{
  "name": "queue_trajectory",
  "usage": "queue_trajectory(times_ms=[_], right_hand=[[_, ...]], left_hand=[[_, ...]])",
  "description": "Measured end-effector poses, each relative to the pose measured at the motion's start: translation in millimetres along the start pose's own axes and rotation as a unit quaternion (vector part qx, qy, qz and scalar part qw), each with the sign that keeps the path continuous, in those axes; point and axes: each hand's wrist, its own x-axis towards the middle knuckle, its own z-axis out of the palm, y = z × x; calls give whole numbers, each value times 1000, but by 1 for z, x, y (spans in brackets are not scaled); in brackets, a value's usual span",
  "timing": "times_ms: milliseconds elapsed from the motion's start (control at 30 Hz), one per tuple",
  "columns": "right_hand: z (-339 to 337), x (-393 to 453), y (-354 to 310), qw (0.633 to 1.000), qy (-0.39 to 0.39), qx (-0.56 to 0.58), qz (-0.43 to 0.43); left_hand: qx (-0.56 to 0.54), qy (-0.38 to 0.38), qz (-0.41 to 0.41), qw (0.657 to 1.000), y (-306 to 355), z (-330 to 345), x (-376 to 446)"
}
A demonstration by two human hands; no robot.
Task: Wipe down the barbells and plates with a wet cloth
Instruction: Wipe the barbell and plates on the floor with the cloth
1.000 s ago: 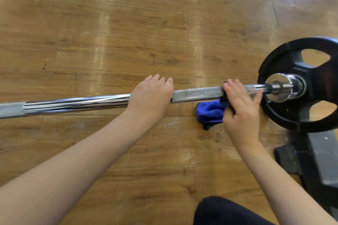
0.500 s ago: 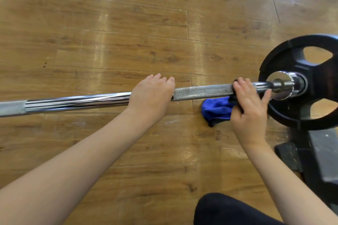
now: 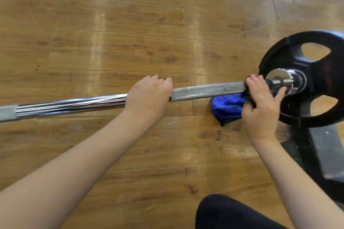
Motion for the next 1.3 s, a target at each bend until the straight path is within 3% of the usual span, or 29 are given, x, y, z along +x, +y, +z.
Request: queue_trajectory(times_ms=[133,267,400,600,800,933,1033,1133,1300], right_hand=[[2,7,-20,992,24,57,108],[18,-9,-64,994,3,109,16],[7,-6,-28,995,-24,29,-91],[-3,5,6,995,15,-15,100],[38,-25,-82,996,32,75,-42],[31,-19,-59,988,-1,26,-154],[16,-14,-12,998,4,-27,-51],[16,-16,-10,998,40,-25,34],[44,-34,-87,991,6,87,-102]], left_hand=[[16,-20,16,1000,-1,2,0],[-1,-27,-25,999,2,-4,1],[3,-54,-25,998,1,-2,0],[5,-59,-37,998,3,1,1],[-1,-51,-41,998,2,-1,2],[13,32,10,999,-3,11,2],[6,43,21,999,-1,14,2],[-15,3,29,999,-2,15,2],[-12,-13,42,999,-3,14,-1]])
